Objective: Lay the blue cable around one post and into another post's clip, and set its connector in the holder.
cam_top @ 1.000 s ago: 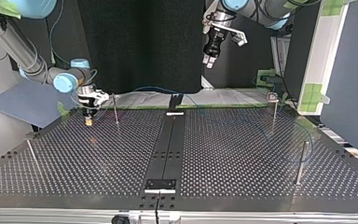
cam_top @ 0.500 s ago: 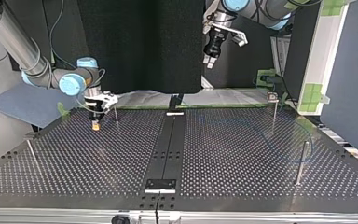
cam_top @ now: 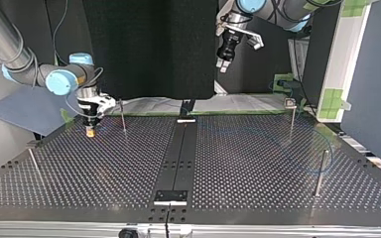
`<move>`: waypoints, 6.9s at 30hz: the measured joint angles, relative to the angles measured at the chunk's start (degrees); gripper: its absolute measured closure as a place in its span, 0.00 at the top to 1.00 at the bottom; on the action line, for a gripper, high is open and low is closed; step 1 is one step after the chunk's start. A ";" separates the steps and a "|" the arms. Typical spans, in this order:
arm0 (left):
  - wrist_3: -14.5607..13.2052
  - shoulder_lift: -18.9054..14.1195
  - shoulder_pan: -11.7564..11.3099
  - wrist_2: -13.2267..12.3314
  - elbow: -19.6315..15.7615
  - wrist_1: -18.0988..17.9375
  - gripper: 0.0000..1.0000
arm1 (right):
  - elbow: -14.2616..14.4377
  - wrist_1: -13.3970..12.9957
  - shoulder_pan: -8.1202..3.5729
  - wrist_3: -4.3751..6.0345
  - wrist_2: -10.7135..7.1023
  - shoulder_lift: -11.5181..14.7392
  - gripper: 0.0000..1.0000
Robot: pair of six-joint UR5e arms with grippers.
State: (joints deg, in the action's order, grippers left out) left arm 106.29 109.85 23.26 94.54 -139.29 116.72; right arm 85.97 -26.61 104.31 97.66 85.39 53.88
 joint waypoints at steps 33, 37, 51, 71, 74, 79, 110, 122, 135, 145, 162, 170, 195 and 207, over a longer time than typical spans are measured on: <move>-0.06 -0.01 -0.54 -0.12 0.00 0.95 1.00 | 5.66 5.14 -6.93 -2.43 -2.25 16.71 0.00; -0.04 -0.02 -0.55 -0.13 0.00 1.00 1.00 | 7.56 3.34 -8.76 -1.83 -3.93 17.52 0.00; -0.06 -0.01 -0.56 -0.06 0.00 1.82 1.00 | 11.71 -3.41 -12.53 -1.51 -8.72 14.99 0.00; -0.03 -0.02 -0.74 0.40 0.77 4.24 1.00 | 6.37 -4.76 -14.79 -1.63 -11.83 9.71 0.00; -0.03 -0.02 -0.80 0.95 0.85 4.43 1.00 | 5.43 -4.41 -15.16 -1.56 -12.75 9.09 0.00; -0.01 -0.03 -0.98 1.58 0.87 4.65 1.00 | 4.06 -3.16 -15.81 -1.77 -13.82 8.77 0.00; -0.12 -0.03 -1.58 1.92 0.97 5.90 1.00 | -0.17 2.14 -18.26 -1.24 -21.15 8.46 0.00; -0.12 -0.01 -1.77 1.92 0.97 5.90 1.00 | -1.90 4.21 -18.04 -2.79 -21.41 6.55 0.00; -0.12 -0.01 -2.12 1.91 0.97 5.90 1.00 | -3.04 3.84 -17.83 -3.03 -23.01 5.92 0.00; -0.25 0.01 -2.34 1.84 0.97 5.90 1.00 | -3.73 3.58 -18.11 -2.46 -23.60 5.89 0.00; -0.54 -0.01 -2.49 1.74 0.97 6.07 1.00 | -4.87 3.81 -18.31 -2.04 -23.86 5.78 0.00; -0.56 -0.01 -2.50 1.74 0.97 6.07 1.00 | -4.87 3.35 -18.41 -0.50 -25.59 5.70 0.06; -0.56 -0.02 -2.49 1.83 0.96 6.07 1.00 | -4.84 3.61 -18.33 0.01 -25.90 5.52 1.00; -0.56 0.03 -2.49 1.83 0.97 6.07 1.00 | -4.83 3.29 -18.31 -0.08 -25.12 5.48 1.00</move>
State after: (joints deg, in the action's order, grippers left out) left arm 105.73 109.88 20.76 96.37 -138.32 122.79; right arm 81.14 -23.32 86.00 97.58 60.26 59.37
